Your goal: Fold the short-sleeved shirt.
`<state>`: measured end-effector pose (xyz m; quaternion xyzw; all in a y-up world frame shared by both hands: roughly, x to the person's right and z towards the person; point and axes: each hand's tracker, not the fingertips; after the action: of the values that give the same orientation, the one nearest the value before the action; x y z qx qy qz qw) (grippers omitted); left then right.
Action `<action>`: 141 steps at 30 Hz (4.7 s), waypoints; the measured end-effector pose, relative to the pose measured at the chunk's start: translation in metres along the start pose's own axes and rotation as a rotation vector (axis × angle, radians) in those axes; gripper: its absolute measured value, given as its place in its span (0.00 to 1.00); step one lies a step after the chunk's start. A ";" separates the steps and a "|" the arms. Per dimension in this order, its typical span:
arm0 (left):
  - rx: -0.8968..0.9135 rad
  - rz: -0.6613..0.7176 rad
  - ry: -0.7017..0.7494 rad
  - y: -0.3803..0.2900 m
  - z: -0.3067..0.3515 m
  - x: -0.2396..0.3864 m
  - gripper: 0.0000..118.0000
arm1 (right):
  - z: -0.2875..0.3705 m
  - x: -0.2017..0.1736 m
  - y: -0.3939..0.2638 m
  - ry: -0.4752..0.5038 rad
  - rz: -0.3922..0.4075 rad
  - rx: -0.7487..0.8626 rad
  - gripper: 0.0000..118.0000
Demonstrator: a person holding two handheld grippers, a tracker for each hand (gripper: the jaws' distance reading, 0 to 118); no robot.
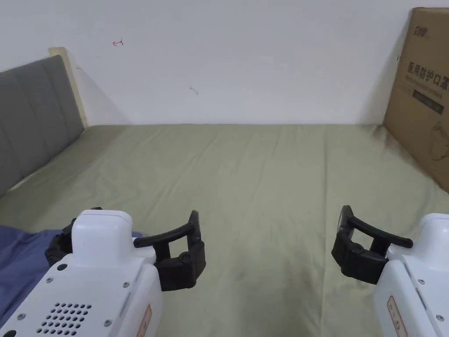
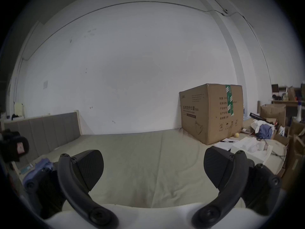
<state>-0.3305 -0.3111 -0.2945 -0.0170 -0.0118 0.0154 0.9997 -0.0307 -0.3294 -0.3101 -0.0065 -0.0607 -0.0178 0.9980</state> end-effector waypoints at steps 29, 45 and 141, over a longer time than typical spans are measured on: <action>-0.127 0.047 0.012 -0.011 -0.013 -0.002 0.00 | 0.001 0.008 -0.003 0.010 0.025 -0.081 0.00; -0.085 -0.008 0.374 0.018 0.043 -0.094 0.00 | -0.013 -0.111 0.006 0.435 0.056 -0.107 0.00; -0.662 0.352 -0.666 0.100 -0.202 0.119 0.02 | -0.028 0.091 0.001 0.006 -0.280 -0.301 0.00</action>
<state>-0.2095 -0.2145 -0.4968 -0.3291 -0.3314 0.1836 0.8650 0.0628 -0.3324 -0.3273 -0.1470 -0.0545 -0.1653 0.9737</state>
